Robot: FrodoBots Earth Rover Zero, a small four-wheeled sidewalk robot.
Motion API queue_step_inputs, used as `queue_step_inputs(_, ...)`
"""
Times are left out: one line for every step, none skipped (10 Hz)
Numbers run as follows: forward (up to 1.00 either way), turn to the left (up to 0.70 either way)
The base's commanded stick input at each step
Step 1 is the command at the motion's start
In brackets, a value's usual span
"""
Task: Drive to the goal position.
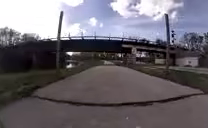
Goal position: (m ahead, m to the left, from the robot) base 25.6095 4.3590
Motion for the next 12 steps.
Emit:
queue_step_inputs(1.00,-0.05)
queue_step_inputs(1.00,0.00)
queue_step_inputs(1.00,0.00)
queue_step_inputs(1.00,0.00)
queue_step_inputs(1.00,0.00)
queue_step_inputs(1.00,0.00)
queue_step_inputs(1.00,0.00)
queue_step_inputs(1.00,0.00)
queue_step_inputs(1.00,0.00)
queue_step_inputs(1.00,0.00)
queue_step_inputs(1.00,0.00)
queue_step_inputs(1.00,0.00)
